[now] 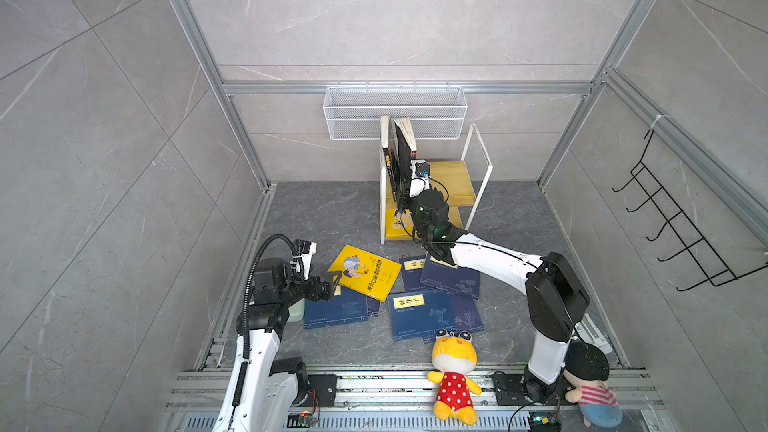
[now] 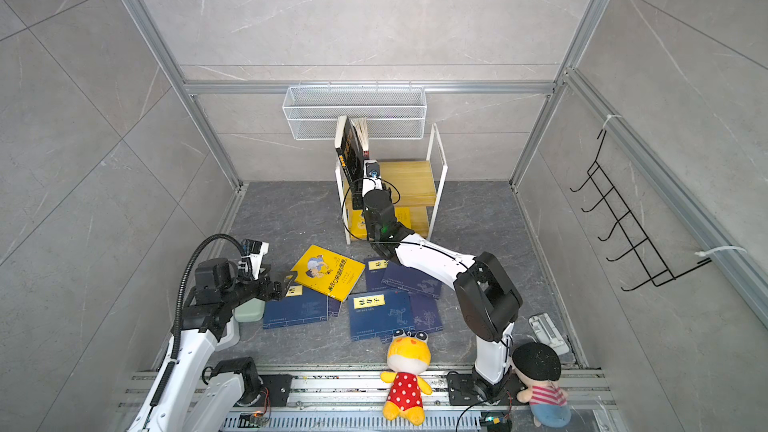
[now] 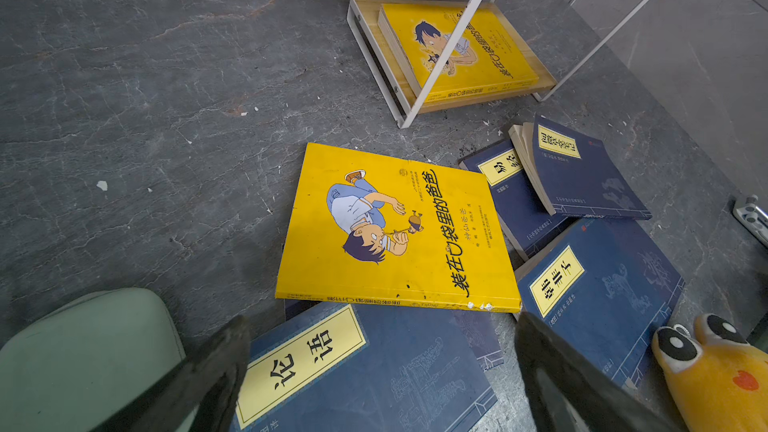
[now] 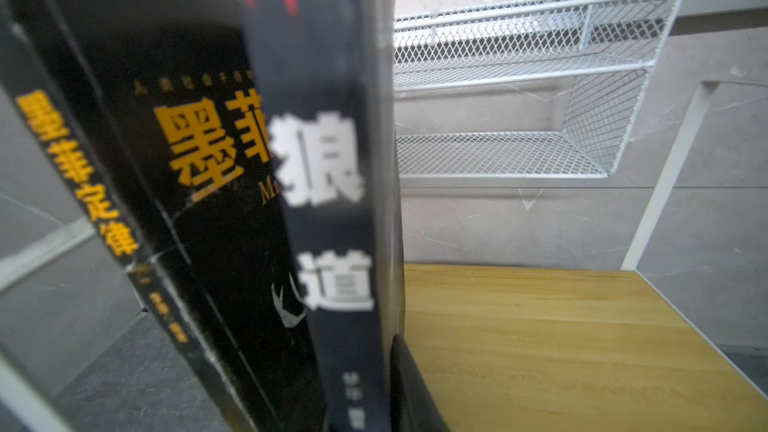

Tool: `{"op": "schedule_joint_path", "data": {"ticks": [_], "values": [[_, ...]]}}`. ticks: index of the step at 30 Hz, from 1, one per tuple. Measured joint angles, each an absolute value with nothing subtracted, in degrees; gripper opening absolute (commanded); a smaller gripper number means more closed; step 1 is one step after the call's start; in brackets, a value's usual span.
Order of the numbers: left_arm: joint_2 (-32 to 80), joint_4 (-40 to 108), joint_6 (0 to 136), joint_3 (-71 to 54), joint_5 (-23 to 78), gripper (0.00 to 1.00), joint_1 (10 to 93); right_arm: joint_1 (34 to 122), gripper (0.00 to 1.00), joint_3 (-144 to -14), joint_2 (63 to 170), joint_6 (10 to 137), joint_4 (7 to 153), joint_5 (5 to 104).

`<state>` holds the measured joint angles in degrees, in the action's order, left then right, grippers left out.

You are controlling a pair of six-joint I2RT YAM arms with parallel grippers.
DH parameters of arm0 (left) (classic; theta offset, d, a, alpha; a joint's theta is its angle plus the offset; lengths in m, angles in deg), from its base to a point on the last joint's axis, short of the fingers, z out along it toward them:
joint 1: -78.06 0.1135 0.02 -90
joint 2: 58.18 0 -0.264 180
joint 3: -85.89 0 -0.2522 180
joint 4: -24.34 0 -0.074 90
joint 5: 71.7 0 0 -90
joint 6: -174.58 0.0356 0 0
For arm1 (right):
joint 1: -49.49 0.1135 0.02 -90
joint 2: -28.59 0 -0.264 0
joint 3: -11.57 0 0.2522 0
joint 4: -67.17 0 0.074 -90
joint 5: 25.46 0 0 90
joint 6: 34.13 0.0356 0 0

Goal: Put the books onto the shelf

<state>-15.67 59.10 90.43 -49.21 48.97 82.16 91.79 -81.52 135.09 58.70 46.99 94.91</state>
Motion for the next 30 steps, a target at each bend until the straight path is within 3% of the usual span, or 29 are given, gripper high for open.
{"op": "schedule_joint_path", "data": {"ticks": [11,18,23,26,30], "values": [[-15.8,59.1,90.4,-49.2,49.0,1.0,82.2,92.1,0.41,-79.4,134.1,56.5,47.6,92.7],[-15.9,59.1,90.4,-49.3,49.0,1.0,82.2,92.1,0.37,-78.6,133.6,54.3,47.7,90.6],[-16.0,59.1,90.4,-49.3,49.0,1.0,82.2,92.2,0.29,-78.1,133.1,51.8,47.9,89.0],[-16.0,59.1,90.4,-49.3,49.0,1.0,82.4,92.2,0.29,-78.0,133.0,50.8,48.0,88.2],[-16.0,59.1,90.4,-49.5,49.1,1.0,82.5,92.2,0.4,-77.6,133.0,49.5,48.1,87.4]]}}
